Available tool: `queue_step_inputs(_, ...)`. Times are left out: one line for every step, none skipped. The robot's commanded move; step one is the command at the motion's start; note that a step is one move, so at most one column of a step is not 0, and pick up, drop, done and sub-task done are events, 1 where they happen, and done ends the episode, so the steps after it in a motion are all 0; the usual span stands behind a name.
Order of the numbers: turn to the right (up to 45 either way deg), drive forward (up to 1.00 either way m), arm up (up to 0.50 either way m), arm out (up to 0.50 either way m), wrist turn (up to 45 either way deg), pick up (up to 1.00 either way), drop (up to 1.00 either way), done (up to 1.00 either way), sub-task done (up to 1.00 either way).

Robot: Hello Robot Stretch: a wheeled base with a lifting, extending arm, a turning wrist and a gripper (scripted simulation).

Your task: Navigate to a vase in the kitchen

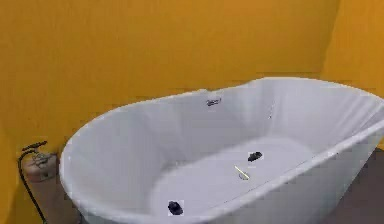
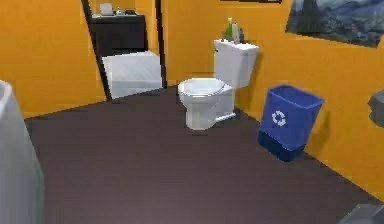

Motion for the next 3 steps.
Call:
queue_step_inputs(45.0,0.0,0.0,0.0,0.0,0.0,0.0,0.0,0.0)
queue_step_inputs(30.0,0.0,0.0,0.0,0.0,0.0,0.0,0.0,0.0)
queue_step_inputs(0.0,1.0,0.0,0.0,0.0,0.0,0.0,0.0,0.0)
